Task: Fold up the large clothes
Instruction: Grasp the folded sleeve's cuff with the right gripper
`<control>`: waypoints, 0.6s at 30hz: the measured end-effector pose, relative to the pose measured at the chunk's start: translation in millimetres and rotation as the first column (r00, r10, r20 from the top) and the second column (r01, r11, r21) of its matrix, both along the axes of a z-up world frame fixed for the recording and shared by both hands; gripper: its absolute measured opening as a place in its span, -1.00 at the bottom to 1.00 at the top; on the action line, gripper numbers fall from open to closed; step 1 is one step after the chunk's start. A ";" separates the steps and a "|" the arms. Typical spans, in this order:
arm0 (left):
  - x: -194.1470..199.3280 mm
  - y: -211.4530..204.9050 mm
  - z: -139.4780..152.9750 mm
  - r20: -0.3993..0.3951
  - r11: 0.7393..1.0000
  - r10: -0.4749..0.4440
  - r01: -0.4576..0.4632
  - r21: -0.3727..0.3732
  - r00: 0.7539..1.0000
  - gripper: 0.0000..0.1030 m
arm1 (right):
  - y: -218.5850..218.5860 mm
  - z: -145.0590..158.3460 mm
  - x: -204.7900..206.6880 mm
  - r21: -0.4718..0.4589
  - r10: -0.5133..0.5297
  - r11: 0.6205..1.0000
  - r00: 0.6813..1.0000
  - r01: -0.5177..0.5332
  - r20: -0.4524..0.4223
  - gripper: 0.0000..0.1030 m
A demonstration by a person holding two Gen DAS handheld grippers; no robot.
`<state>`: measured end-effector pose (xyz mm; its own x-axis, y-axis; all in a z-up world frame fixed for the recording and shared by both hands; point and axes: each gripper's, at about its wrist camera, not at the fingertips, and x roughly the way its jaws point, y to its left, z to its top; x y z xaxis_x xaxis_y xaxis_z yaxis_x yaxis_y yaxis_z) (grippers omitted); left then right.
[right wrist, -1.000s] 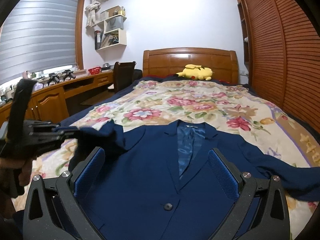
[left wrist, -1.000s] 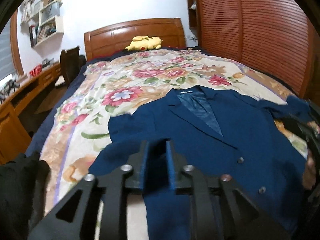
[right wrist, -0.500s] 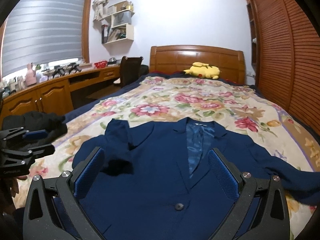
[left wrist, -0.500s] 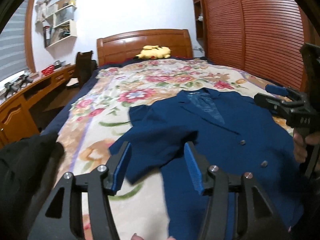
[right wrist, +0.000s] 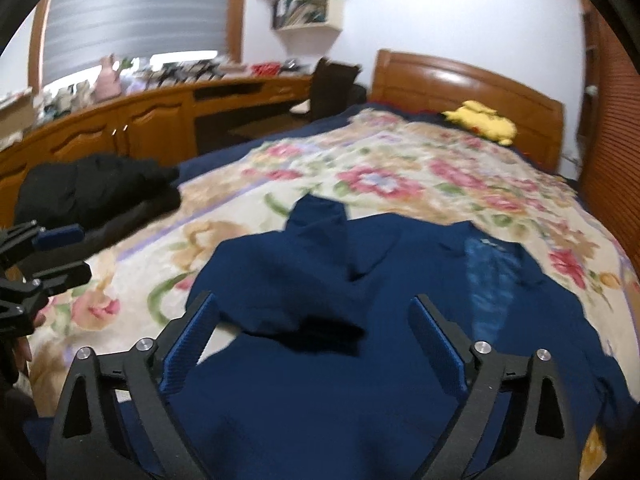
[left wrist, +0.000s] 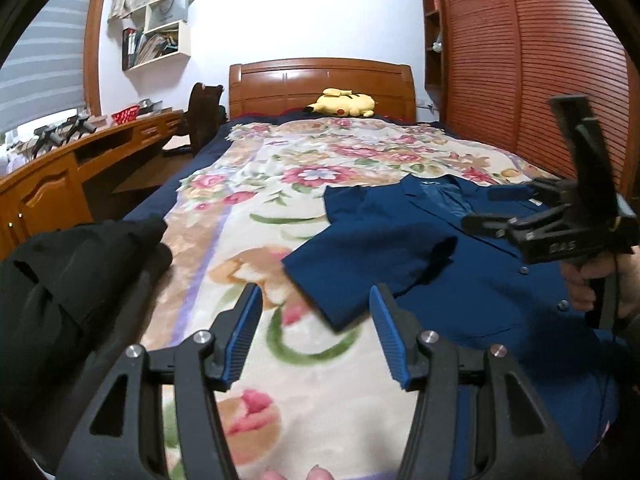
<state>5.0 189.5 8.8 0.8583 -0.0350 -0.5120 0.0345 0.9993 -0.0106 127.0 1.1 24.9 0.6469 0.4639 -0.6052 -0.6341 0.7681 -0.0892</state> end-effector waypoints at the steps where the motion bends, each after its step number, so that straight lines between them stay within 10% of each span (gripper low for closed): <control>1: 0.3 3.7 -1.0 -0.003 1.000 0.002 -0.002 -0.005 1.000 0.07 | 8.7 -4.8 4.6 -0.011 0.015 1.000 1.000 -0.015 -0.014 0.77; 18: -5.2 30.1 -1.5 0.015 0.999 0.034 -0.033 -0.026 0.999 0.08 | 106.0 -86.2 31.8 -0.148 0.197 0.962 0.958 -0.230 -0.211 0.48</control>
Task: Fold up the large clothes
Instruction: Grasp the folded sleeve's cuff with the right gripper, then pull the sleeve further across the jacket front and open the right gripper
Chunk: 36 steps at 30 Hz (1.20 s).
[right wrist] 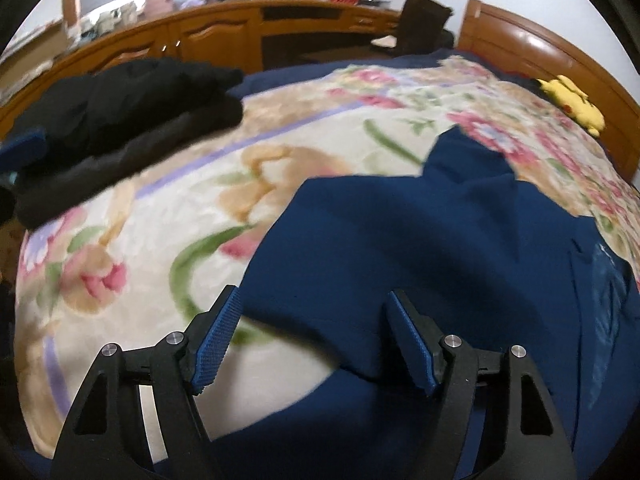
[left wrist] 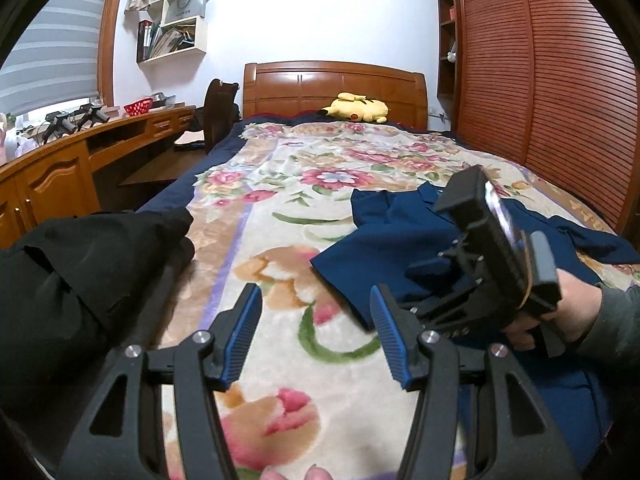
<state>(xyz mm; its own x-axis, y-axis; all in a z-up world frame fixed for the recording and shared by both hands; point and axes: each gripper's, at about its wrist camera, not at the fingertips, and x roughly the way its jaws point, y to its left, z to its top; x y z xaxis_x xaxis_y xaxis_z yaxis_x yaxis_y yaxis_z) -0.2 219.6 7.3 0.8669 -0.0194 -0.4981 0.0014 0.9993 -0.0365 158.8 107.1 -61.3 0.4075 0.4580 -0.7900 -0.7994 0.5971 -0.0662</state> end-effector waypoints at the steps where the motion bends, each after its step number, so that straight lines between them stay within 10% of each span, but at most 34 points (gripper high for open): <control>1: 0.0 0.5 -0.4 0.000 1.000 0.000 0.000 -0.001 1.000 0.08 | 2.2 -4.6 1.3 -0.016 0.001 1.000 1.000 -0.001 -0.006 0.48; 5: -0.1 1.6 -0.8 -0.003 1.000 0.001 -0.001 -0.004 1.000 0.08 | 4.0 -17.3 8.4 -0.043 -0.008 0.999 0.999 0.006 -0.036 0.37; 13: -2.7 2.0 0.9 0.011 1.000 0.000 0.001 -0.016 1.000 0.08 | -5.0 -18.2 17.2 -0.038 -0.057 0.998 0.998 0.057 -0.016 -0.82; 23: 1.9 -28.8 7.5 0.026 0.997 -0.072 0.072 -0.018 0.997 0.08 | -96.8 68.8 12.5 0.234 -0.243 0.948 0.965 0.215 0.096 -0.87; 36: 12.0 -105.3 21.6 0.045 0.983 -0.185 0.185 0.005 0.982 0.08 | -230.2 115.2 -23.1 0.325 -0.451 0.863 0.879 0.386 0.154 -0.87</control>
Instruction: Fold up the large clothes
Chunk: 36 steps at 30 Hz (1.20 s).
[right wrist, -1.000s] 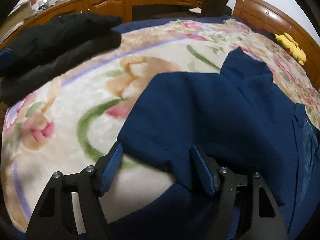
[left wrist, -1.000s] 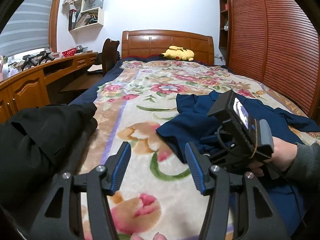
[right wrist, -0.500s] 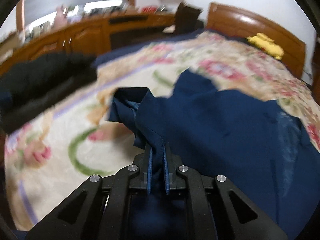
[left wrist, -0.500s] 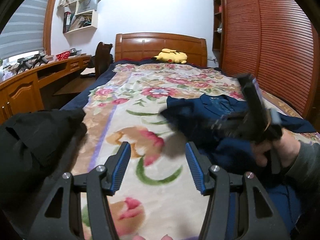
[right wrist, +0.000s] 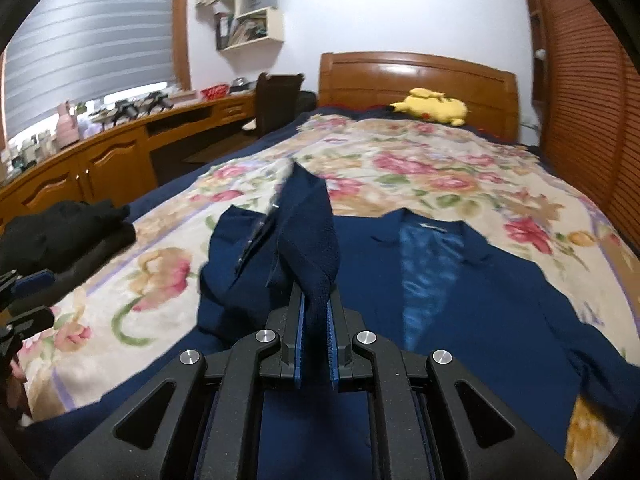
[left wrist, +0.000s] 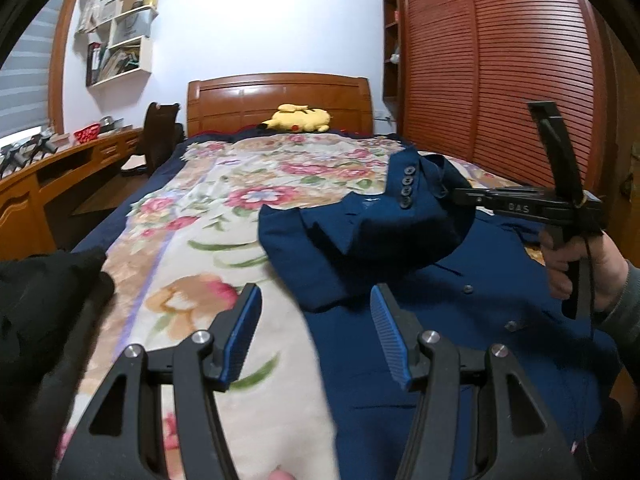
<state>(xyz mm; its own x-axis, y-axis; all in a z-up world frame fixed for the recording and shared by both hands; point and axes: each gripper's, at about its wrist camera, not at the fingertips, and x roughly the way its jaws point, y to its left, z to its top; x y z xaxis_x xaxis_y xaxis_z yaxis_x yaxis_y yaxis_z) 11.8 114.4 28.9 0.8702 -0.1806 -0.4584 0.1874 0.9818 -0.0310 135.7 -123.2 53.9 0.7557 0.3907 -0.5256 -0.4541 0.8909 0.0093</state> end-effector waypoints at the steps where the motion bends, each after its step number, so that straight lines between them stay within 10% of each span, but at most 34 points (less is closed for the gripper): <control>1: 0.8 -4.7 0.4 -0.001 1.000 -0.007 0.007 0.001 1.000 0.08 | -6.9 1.5 -5.0 0.008 -0.007 1.000 1.000 0.007 0.002 -0.87; 20: 5.3 -65.4 2.1 -0.009 0.996 -0.091 0.091 0.016 0.996 0.09 | -75.8 -28.2 -81.6 -0.033 -0.088 0.996 0.995 0.086 -0.051 -0.86; 28: 16.3 -83.4 2.7 -0.017 0.994 -0.107 0.107 0.008 0.994 0.09 | -100.7 -46.8 -91.2 -0.160 -0.158 0.975 0.987 0.152 -0.029 0.24; 36: 39.0 -113.0 -6.3 -0.039 0.990 -0.135 0.136 0.029 0.990 0.09 | -133.4 -42.1 -66.4 -0.132 -0.173 0.977 0.984 0.166 -0.041 0.26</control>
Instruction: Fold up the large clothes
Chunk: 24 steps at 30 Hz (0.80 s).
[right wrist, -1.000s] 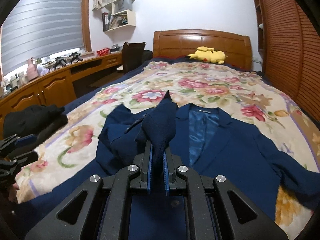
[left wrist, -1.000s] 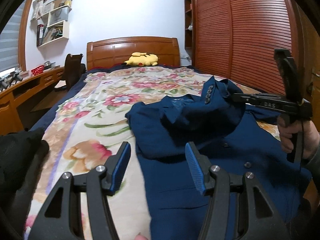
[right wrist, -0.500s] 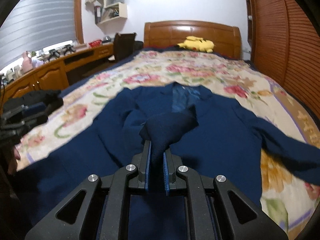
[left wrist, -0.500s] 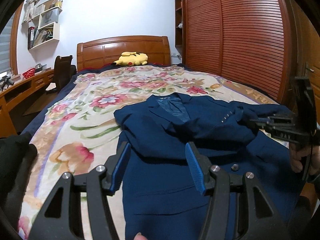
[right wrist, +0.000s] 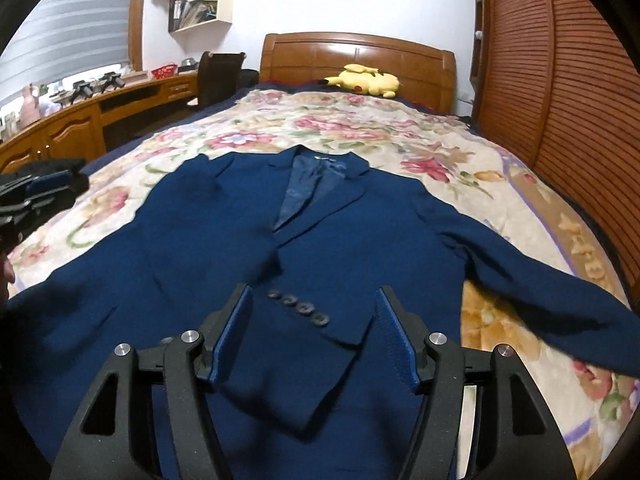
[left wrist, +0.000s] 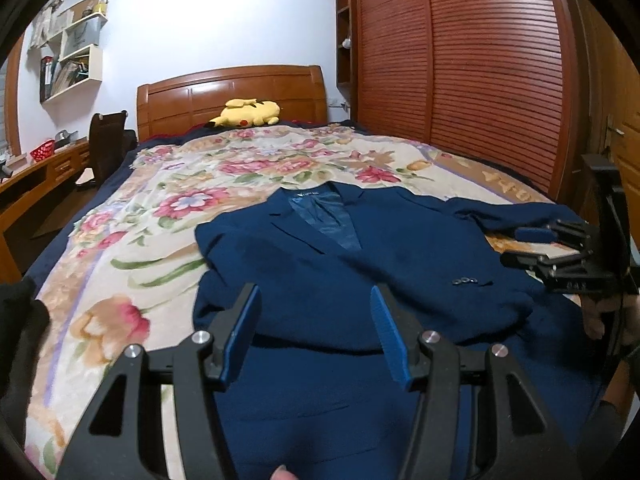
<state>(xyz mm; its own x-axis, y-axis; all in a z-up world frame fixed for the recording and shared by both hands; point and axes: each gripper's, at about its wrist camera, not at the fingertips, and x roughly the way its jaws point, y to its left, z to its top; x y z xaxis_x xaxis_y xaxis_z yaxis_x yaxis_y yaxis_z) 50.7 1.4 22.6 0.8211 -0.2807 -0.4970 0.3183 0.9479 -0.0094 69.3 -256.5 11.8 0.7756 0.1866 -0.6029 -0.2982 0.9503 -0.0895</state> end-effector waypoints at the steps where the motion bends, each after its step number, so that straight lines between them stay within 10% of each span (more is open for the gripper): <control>1: 3.5 -3.4 -1.4 -0.005 1.000 -0.002 0.002 0.002 1.000 0.09 | -3.0 -2.3 5.9 0.003 0.000 1.000 1.000 0.000 -0.015 0.26; 17: 16.1 -22.7 -22.9 -0.051 0.999 -0.035 0.036 0.023 0.998 0.09 | -19.9 -52.7 48.1 0.022 0.050 0.999 0.961 -0.046 -0.274 0.25; 24: 12.1 -19.2 -25.3 -0.059 0.999 -0.028 0.029 0.022 0.998 0.09 | -11.0 -58.1 47.3 0.039 0.078 0.997 0.949 -0.069 -0.306 -0.53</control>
<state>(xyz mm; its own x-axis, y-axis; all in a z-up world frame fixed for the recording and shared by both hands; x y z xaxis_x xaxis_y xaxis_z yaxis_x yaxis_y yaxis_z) 62.8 -17.8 -2.7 0.7821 -0.2916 -0.5508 0.3448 0.9386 -0.0074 116.6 -267.5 -46.3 0.5376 0.2557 -0.8035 -0.3764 0.9255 0.0426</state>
